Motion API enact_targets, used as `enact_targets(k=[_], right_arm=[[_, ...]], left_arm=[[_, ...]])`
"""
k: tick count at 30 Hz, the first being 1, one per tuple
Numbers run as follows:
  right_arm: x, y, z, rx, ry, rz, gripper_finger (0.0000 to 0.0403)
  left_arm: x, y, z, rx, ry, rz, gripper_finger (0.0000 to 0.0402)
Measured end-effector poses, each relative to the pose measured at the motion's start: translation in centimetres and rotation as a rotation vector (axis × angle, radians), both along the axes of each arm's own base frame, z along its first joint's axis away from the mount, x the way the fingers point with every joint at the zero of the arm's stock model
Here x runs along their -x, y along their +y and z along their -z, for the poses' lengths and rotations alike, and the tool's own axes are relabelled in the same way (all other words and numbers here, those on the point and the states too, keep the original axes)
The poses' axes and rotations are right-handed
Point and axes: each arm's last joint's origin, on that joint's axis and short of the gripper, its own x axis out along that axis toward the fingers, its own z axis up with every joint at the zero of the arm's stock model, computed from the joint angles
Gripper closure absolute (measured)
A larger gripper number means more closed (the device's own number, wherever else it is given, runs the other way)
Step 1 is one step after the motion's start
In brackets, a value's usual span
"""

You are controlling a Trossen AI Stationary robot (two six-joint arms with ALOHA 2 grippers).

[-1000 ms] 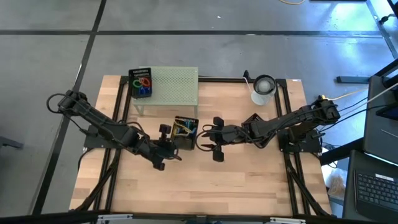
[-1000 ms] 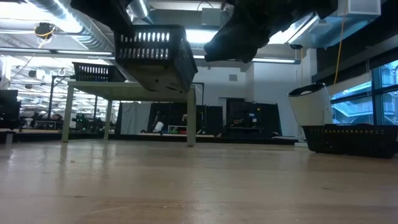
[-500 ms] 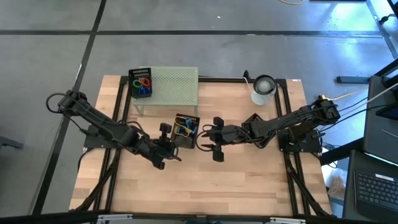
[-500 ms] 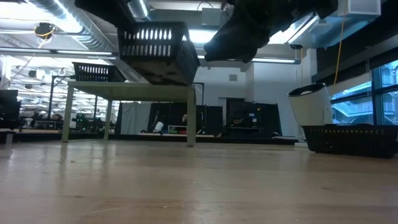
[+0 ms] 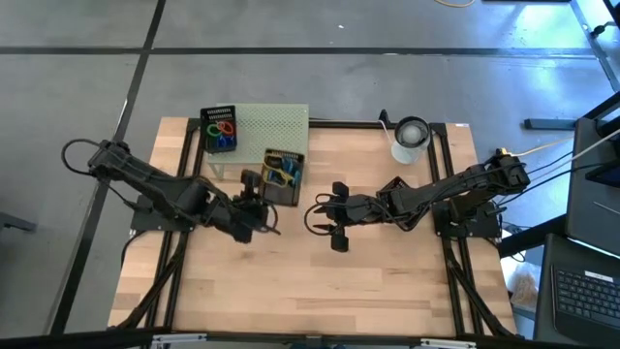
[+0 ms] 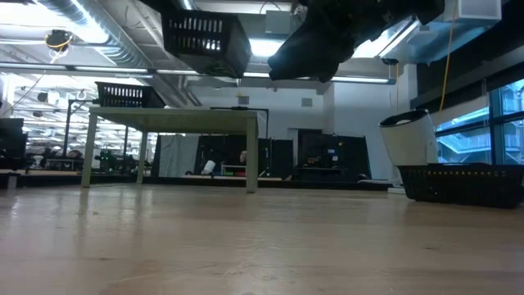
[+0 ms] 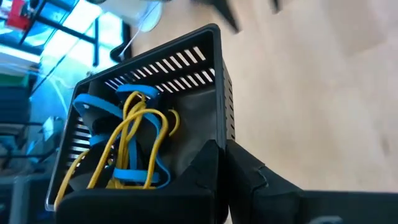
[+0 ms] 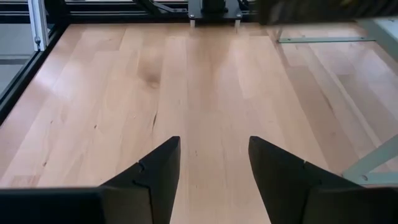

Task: Pick & Place Office Desk Supplies
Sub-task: Put the left black bin on the shelf

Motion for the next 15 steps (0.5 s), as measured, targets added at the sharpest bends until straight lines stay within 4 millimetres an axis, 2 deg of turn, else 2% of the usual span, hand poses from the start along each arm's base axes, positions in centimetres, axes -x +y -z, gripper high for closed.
enact_targets(k=[4,10,15], right_arm=[[0.0,0.0,0.0,0.000,-0.001,0.000,0.0209],[0.0,0.0,0.0,-0.006,-0.003,-0.003,0.0209],[0.0,0.0,-0.1,-0.008,-0.006,-0.005,0.0209]], left_arm=[[1.2,2.3,-1.2,-0.025,0.020,-0.042,0.0398],[4.2,6.2,-3.5,-0.023,-0.015,-0.118,0.0398],[5.5,8.7,-4.3,0.024,-0.022,-0.149,0.0398]])
